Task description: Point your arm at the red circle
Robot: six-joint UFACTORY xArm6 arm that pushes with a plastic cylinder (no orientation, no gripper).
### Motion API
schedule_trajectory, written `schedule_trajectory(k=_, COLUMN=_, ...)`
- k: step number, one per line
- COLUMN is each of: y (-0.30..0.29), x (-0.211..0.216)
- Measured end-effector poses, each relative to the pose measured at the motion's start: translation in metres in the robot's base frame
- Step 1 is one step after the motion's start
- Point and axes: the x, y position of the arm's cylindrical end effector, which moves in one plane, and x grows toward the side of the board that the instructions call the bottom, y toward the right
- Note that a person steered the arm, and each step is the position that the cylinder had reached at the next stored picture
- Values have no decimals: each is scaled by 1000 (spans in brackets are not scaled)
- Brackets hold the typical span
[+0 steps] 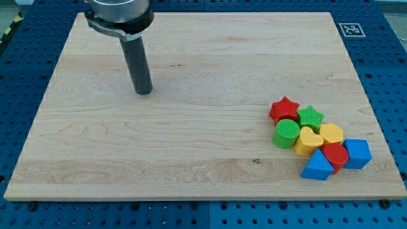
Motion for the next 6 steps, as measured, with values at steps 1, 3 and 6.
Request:
schedule_trajectory(k=1, y=5, x=-8)
schedule_trajectory(k=3, y=184, x=-51)
schedule_trajectory(k=6, y=390, x=37)
